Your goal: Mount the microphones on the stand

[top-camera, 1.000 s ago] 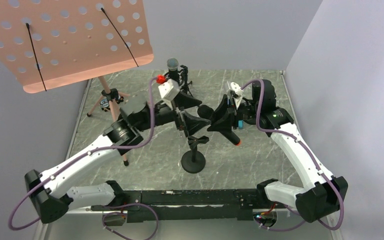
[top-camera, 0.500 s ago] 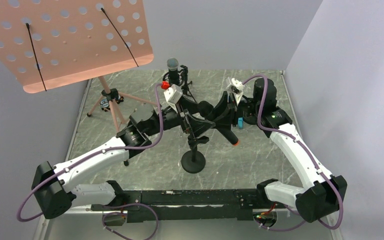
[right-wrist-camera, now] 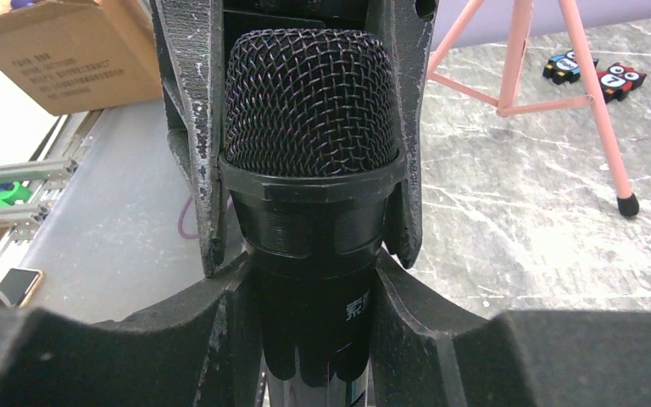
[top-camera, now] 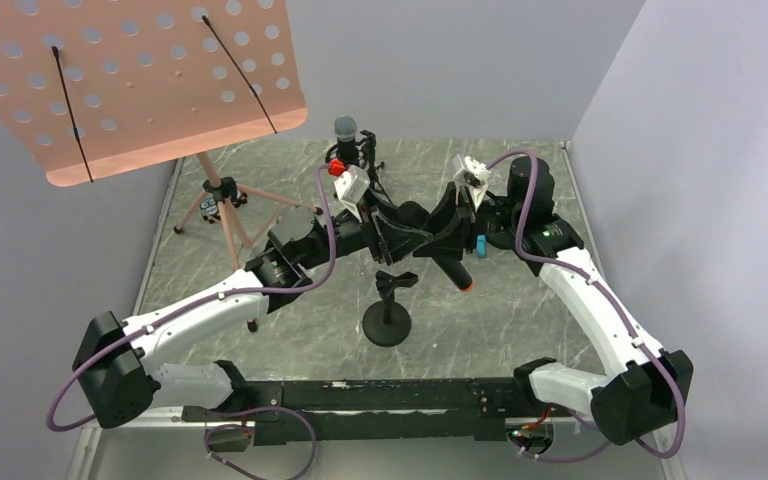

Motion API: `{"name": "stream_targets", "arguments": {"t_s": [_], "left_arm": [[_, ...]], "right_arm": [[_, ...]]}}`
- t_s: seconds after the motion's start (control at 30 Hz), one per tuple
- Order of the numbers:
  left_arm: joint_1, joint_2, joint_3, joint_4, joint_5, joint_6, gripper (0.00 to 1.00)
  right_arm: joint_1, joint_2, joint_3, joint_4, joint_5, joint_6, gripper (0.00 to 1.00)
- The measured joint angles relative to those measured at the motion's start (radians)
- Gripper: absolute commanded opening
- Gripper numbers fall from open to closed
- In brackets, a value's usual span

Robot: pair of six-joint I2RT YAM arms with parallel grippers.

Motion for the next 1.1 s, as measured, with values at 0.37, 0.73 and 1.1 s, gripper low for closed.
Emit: {"name": "stream_targets", "arguments": {"t_s": [0.37, 0.73, 1.1], "left_arm": [[-0.001, 0.0, 0.004, -0.006, -0.001, 0.003, 0.0], [0.011, -0.002, 0.104, -0.026, -0.01, 0.055, 0.0], [0.018, -0.002, 0.131, -0.05, -0.012, 0.067, 0.0]], "right_arm": [[-0.003, -0.014, -0.043, 0.051, -0.004, 0.046, 0.57], [-0.011, -0.038, -0.137, 0.072, -0.003, 0.081, 0.58], [-0.037, -0.061, -0.189, 0.201, -0.004, 0.167, 0.55]]}}
